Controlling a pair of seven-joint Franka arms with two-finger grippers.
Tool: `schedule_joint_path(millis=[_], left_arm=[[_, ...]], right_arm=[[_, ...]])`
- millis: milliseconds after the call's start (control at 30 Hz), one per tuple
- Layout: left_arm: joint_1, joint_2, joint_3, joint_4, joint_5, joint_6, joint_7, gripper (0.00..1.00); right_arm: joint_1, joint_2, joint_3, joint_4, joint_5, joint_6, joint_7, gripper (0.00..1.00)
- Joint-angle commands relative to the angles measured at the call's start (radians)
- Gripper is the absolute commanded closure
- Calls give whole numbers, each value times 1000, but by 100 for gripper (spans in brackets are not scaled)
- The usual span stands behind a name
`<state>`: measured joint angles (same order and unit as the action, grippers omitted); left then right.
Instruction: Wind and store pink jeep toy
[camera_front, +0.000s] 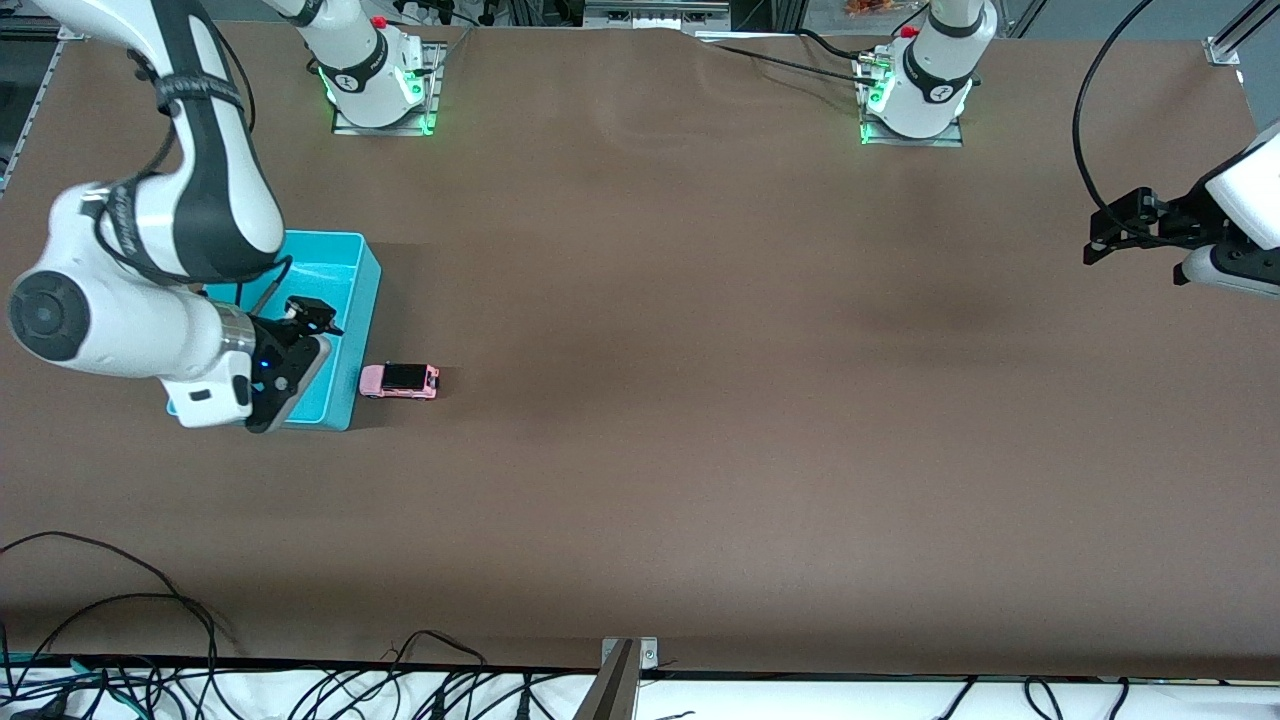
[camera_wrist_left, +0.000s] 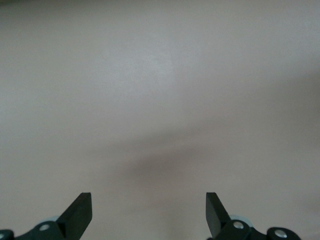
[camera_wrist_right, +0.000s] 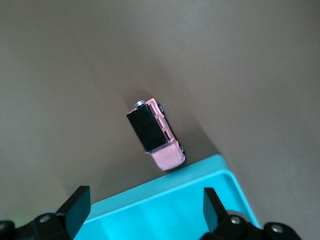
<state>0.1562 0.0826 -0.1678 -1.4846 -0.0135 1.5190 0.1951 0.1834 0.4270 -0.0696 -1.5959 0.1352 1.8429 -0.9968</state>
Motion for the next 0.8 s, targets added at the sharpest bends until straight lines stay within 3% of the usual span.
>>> schedule_joint_path(millis=[0, 367, 767], left_arm=[[2, 2, 1, 40, -29, -10, -8, 0], [2, 0, -6, 41, -25, -11, -6, 0], [0, -1, -9, 41, -26, -20, -6, 0]], right_arm=[[5, -20, 19, -124, 21, 136, -140, 0], [33, -7, 50, -372, 12, 465, -187, 0], [50, 61, 48, -392, 11, 556, -296, 0]])
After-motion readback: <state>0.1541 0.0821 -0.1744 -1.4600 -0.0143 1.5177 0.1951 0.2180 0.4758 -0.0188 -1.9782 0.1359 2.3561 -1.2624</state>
